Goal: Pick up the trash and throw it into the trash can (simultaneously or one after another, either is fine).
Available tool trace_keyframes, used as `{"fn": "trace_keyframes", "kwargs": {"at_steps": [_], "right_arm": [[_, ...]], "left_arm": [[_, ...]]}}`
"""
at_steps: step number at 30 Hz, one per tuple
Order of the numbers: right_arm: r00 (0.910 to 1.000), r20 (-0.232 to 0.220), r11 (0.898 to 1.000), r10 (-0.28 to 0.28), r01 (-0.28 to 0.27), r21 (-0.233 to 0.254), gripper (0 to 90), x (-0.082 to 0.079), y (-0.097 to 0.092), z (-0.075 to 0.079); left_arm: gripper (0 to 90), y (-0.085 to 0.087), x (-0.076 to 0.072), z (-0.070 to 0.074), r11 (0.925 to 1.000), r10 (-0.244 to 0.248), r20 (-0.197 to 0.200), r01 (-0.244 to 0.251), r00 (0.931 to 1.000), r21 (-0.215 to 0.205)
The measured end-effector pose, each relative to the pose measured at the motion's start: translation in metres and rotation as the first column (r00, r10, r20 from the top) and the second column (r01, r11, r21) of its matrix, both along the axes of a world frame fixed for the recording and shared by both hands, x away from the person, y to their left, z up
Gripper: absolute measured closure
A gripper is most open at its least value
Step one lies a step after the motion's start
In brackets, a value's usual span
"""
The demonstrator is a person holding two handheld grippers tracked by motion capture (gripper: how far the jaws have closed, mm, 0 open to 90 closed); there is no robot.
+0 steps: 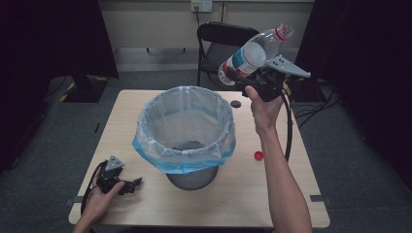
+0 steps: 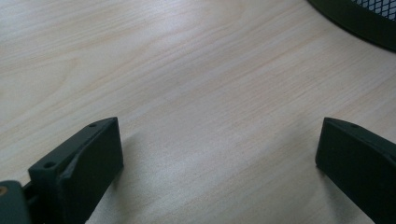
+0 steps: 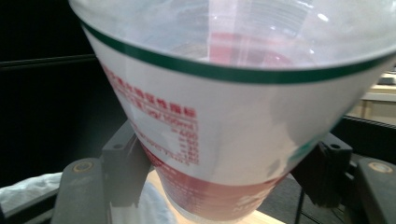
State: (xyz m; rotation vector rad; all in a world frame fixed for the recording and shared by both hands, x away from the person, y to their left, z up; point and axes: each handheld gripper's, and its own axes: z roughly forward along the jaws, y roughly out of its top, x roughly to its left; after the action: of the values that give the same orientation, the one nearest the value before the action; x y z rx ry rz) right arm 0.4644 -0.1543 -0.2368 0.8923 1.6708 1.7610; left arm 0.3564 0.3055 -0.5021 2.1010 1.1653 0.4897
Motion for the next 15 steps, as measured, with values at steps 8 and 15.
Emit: {"fn": "trace_keyframes", "kwargs": {"at_steps": [8,15], "right_arm": [[0.9980,0.007,0.998,0.062,-0.062,-0.020,28.7,-0.004,0.019,0.008],[0.9855,-0.003,0.985,0.170,-0.170,-0.019,28.7,-0.012,0.038,0.015]], "left_arm": [[0.2,0.000,0.000,0.000,1.0000,-0.001,0.000,0.001,1.0000,0.000],[0.2,0.000,0.000,0.000,1.0000,0.000,0.000,0.000,1.0000,0.000]]}}
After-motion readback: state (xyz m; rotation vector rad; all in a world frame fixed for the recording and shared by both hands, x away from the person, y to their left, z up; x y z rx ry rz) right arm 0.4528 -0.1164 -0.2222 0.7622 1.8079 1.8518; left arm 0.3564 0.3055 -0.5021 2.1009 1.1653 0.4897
